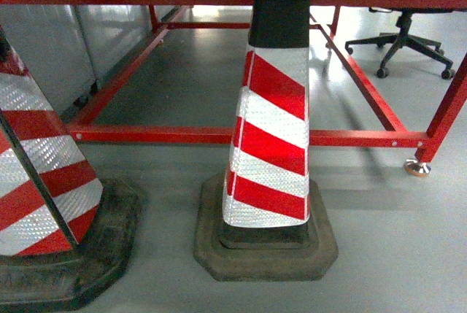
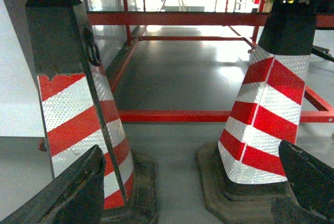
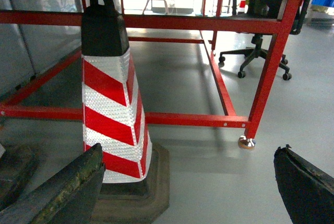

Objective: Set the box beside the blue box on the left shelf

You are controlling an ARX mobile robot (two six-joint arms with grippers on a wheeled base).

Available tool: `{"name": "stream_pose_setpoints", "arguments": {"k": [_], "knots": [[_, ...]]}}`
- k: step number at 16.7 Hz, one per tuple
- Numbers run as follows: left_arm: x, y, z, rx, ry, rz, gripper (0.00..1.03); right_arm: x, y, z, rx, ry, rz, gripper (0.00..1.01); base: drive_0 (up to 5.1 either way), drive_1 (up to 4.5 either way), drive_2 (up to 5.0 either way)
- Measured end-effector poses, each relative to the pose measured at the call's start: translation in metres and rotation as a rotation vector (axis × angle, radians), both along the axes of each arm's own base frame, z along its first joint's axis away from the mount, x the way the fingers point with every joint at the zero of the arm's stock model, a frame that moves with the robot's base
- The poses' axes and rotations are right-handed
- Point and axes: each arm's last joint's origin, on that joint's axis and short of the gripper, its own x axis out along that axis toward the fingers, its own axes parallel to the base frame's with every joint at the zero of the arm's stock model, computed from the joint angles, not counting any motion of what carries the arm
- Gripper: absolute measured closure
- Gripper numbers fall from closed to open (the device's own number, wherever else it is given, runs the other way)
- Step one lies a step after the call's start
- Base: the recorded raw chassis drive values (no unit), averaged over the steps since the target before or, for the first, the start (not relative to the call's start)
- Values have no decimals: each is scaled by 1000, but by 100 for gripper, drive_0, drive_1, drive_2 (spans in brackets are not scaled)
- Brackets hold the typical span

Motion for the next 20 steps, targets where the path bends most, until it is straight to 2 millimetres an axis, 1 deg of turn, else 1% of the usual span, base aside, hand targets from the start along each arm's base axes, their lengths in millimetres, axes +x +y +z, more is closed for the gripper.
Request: {"name": "stream_pose_setpoints", "arguments": {"k": [20], "knots": [[0, 0, 0, 10, -1, -1, 5, 0, 0, 0, -2, -2, -1, 3, 0, 0, 0]]}}
